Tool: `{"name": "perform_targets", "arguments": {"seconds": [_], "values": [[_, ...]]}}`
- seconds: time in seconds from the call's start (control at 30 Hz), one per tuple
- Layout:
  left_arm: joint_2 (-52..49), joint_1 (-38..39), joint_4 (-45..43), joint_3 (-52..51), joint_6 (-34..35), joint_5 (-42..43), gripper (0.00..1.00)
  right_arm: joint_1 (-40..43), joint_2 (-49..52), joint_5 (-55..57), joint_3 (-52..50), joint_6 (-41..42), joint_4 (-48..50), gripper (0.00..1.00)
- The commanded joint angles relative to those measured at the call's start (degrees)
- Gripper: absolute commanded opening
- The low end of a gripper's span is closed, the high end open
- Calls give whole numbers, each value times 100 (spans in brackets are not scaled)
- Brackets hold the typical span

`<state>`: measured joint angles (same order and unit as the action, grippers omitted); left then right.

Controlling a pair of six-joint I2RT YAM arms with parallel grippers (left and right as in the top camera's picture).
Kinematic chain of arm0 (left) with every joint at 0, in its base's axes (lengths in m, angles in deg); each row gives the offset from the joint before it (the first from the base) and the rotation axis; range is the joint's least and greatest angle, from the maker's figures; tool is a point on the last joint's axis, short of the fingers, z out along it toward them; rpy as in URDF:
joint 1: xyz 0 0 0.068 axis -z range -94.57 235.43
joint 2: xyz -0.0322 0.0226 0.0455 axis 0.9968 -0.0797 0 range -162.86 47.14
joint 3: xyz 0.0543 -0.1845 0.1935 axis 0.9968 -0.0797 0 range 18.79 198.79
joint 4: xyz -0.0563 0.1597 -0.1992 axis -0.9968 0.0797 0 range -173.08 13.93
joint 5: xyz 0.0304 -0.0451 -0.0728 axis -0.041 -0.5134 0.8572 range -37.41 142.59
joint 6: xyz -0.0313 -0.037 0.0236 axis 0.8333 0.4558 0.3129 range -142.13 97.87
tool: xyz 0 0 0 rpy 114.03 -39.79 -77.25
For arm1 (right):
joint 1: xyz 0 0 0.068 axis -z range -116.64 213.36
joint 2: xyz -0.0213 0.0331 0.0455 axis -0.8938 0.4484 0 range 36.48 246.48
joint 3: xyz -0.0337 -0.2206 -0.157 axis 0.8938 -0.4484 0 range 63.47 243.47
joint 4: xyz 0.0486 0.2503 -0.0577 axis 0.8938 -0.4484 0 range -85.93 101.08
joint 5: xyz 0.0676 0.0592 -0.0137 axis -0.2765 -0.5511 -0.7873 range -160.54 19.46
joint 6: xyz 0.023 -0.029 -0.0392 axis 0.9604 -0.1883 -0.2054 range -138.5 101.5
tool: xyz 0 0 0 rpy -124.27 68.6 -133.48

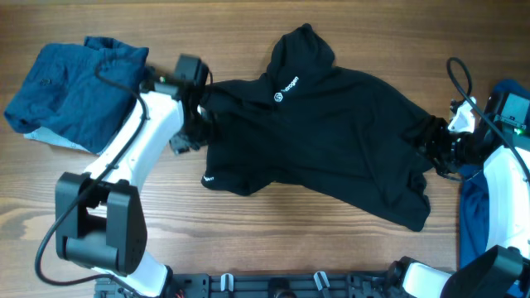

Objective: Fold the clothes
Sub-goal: 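Grasp opposite edges of the black t-shirt with left and right grippers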

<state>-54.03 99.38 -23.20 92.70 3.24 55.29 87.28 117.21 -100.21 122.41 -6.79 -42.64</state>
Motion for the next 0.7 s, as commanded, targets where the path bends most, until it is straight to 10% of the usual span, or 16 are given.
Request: {"name": "perform_targets", "arguments": {"seconds": [0.0, 0.17, 0.33, 0.67], "values": [[-22, 7, -520, -1029, 105, 857, 62, -31, -17, 79, -35, 35, -55, 68], [-22, 7, -826, -1729, 103, 1082, 69, -31, -17, 79, -35, 35, -98, 67], [-20, 7, -1062, -1843, 98, 1080, 4, -31, -17, 103, -35, 35, -103, 68], [2074, -931, -815, -1764, 98, 1073, 4, -31, -15, 546, -376, 208, -446, 66]]}}
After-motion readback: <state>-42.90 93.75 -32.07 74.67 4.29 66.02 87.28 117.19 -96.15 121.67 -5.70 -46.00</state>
